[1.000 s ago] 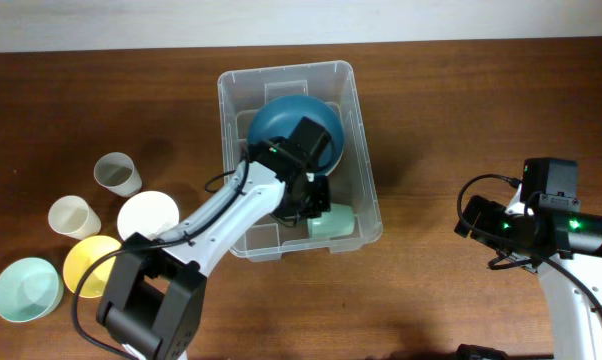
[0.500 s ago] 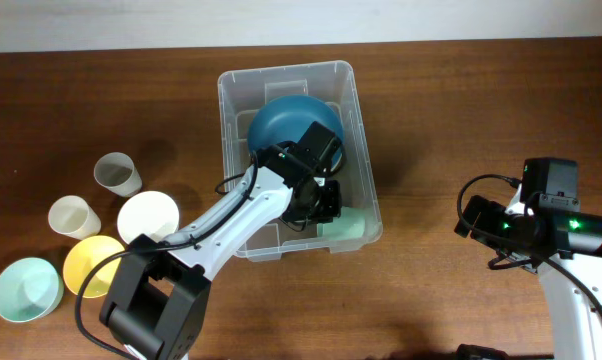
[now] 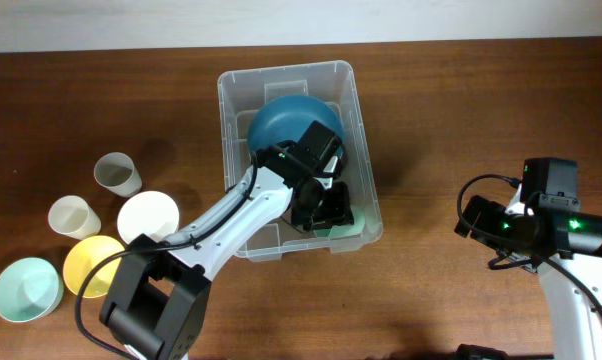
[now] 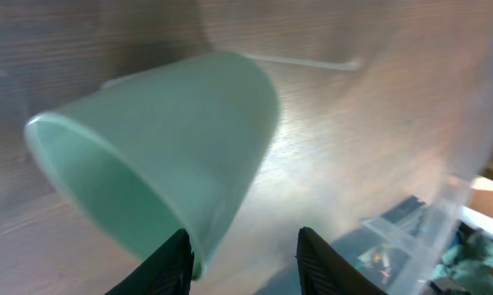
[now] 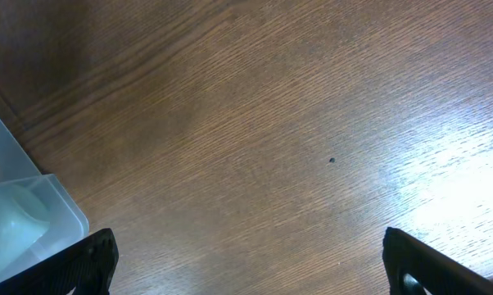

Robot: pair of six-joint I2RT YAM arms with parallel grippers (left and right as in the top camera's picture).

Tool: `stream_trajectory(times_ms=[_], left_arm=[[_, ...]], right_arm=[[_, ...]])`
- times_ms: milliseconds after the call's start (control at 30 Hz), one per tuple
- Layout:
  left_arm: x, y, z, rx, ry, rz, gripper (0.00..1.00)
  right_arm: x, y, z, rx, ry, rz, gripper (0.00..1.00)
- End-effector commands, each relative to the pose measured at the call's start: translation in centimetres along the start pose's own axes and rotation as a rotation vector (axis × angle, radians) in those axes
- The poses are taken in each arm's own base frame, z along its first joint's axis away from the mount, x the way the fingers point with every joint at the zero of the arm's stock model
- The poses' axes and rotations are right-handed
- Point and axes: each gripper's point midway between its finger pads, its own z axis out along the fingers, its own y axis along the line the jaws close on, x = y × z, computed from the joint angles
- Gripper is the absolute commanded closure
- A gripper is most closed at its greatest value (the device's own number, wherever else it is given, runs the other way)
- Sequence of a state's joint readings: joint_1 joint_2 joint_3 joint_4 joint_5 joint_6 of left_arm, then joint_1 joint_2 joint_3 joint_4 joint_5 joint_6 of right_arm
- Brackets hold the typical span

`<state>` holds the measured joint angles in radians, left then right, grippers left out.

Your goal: Pack container

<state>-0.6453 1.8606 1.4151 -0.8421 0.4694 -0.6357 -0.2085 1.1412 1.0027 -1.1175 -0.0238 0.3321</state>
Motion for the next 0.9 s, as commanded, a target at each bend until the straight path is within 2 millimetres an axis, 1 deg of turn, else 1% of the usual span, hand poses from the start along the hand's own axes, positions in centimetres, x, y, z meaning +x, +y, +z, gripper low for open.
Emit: stream_trajectory(times_ms=[0,100,133,233,333,467,533,600,733,867], left_arm=[[0.7,-1.7,0.2,0.102,0.039,0.065,0.59],[0.2,-2.3,0.1,0.127,0.018,0.106,0.60],[0.1,-2.3,0.1,0.125,0.012,0.108,0.65],[-0.7,-1.5,0.2,0.073,-0.026,0.106,0.70],[-1.4,-0.6,0.2,0.016,-0.066,0.105,0.70],[-1.2,-0.9,0.4,0.016,-0.067,0.118,0.70],[-1.2,-1.5,0.5,0.035,-0.068,0.170,0.70],[-0.8,-2.6,0.6,0.079,-0.061,0.248,0.70],[-0.4,-4.4,0.8,0.136,-0.060,0.340,0.69],[0.0,-5.1,0.9,0.159,-0.055,0.374,0.69]], right_arm=[[0.1,-0.1,0.1,0.011,0.001,-0.011,0.01],[0.1,-0.1,0.1,0.011,0.001,-0.011,0.01],[0.1,-0.1,0.1,0.011,0.001,-0.011,0.01],[0.1,-0.1,0.1,0.012,0.001,-0.011,0.01],[0.1,-0.1,0.1,0.012,0.001,-0.011,0.01],[0.1,-0.1,0.1,0.011,0.002,-0.011,0.01],[0.1,-0.1,0.1,0.009,0.003,-0.011,0.01],[0.1,-0.1,0.1,0.009,0.002,-0.011,0.01],[0.1,-0.1,0.1,0.009,0.002,-0.011,0.01],[0.1,-0.1,0.1,0.009,0.002,-0.011,0.01]])
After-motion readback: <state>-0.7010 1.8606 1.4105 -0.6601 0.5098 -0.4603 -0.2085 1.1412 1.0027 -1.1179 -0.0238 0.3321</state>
